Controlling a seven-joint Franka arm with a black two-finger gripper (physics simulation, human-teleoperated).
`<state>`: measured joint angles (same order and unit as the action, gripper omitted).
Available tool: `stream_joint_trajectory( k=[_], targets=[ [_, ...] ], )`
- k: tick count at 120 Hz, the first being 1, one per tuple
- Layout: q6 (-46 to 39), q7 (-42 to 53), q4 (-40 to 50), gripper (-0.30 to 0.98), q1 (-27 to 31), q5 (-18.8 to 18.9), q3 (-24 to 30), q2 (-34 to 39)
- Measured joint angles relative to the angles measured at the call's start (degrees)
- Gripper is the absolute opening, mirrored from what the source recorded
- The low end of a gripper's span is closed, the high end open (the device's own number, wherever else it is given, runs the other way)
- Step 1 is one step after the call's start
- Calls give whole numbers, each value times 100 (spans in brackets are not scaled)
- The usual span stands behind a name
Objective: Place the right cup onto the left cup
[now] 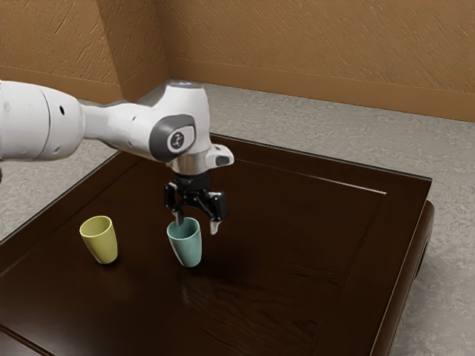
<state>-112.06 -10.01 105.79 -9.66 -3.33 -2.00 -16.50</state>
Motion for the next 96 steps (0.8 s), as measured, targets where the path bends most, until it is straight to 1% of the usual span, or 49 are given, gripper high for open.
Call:
stream_joint_trajectory(
  k=[29, 39, 49, 64, 77, 86, 96],
  targets=[
    [-351, -281, -54, 69, 47, -1, -20, -421],
    [-445, -356, -55, 66, 76, -5, -20, -489],
    [-507, -422, -56, 55, 89, -8, -26, -511],
    [-562, -503, -56, 32, 89, -7, -127, -511],
    [-590, -563, -56, 14, 77, -5, -141, -516],
    [-602, -598, -56, 6, 64, -6, -143, -517],
    [-612, -635, -56, 0, 41, 4, -143, -524]
  ],
)
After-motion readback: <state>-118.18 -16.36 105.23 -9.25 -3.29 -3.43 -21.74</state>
